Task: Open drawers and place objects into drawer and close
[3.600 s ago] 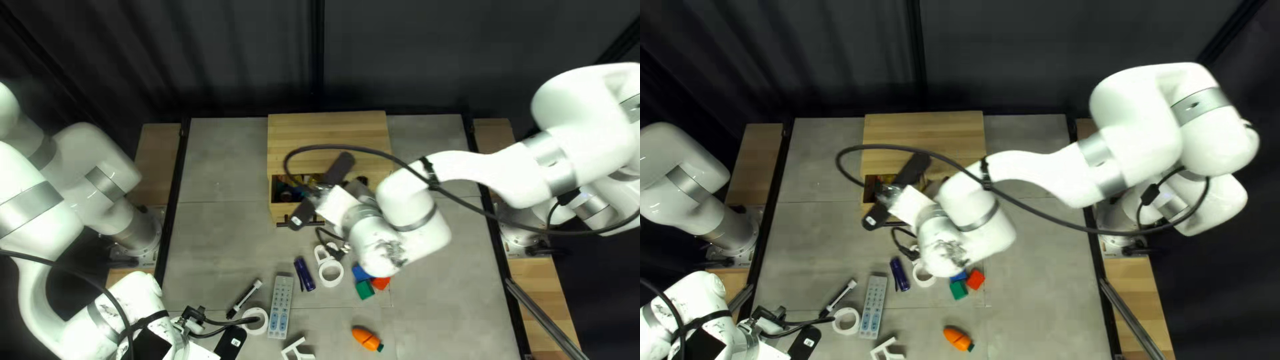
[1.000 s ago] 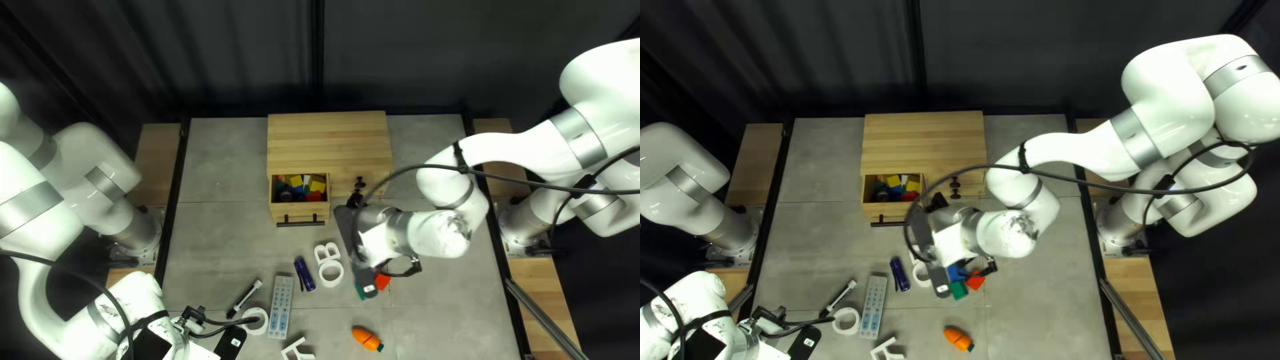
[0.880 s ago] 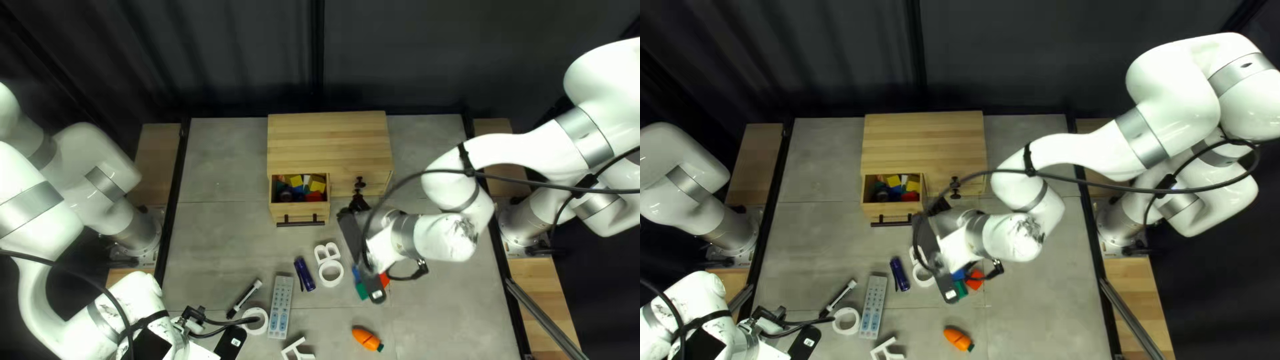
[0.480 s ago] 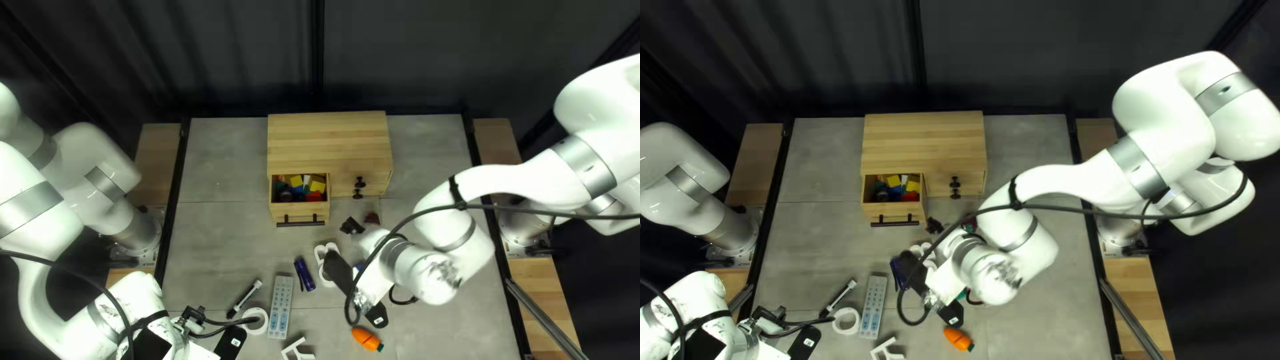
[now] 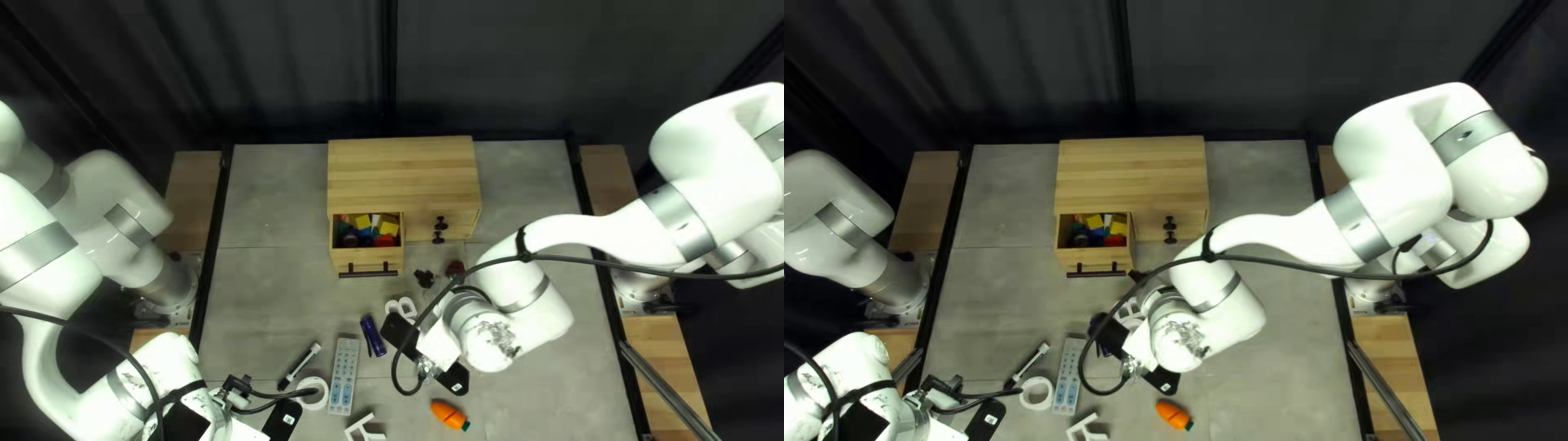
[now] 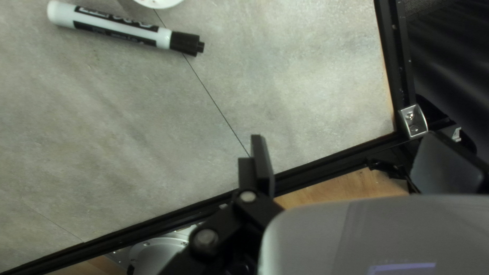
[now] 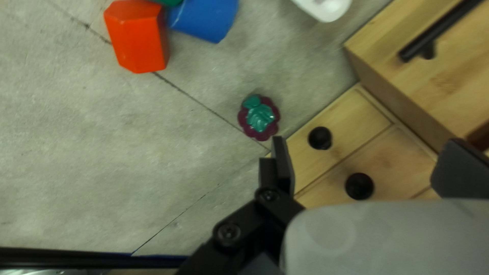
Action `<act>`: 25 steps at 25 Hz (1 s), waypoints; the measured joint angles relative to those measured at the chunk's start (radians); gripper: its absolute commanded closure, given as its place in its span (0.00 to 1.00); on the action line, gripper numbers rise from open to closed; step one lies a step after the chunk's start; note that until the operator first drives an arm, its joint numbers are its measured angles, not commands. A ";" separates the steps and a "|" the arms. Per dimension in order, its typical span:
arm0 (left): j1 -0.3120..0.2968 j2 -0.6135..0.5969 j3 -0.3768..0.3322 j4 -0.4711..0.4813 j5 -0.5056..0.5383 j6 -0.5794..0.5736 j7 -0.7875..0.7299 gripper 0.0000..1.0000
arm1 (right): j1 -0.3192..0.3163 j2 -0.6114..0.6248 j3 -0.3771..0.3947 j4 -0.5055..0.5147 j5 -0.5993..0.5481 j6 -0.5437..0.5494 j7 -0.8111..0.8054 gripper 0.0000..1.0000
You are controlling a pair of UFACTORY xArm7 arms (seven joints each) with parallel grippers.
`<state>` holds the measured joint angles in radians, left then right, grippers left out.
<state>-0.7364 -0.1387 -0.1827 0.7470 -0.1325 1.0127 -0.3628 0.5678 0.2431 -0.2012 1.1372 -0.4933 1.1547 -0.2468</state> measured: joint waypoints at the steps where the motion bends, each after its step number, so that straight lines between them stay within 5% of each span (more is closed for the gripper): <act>1: 0.000 0.000 0.000 0.000 0.000 0.000 0.000 0.00 | -0.002 0.007 0.000 -0.003 0.004 0.002 -0.005 0.00; 13: 0.000 0.000 0.000 0.000 0.000 0.000 0.000 0.00 | -0.018 0.056 -0.006 -0.031 0.006 0.044 -0.060 0.00; 25: 0.000 0.000 0.000 0.000 0.000 0.000 0.000 0.00 | -0.048 0.074 -0.010 -0.098 -0.016 -0.045 -0.138 0.00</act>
<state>-0.7364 -0.1387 -0.1827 0.7470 -0.1325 1.0127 -0.3628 0.5201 0.3168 -0.2111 1.0388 -0.5094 1.1099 -0.3845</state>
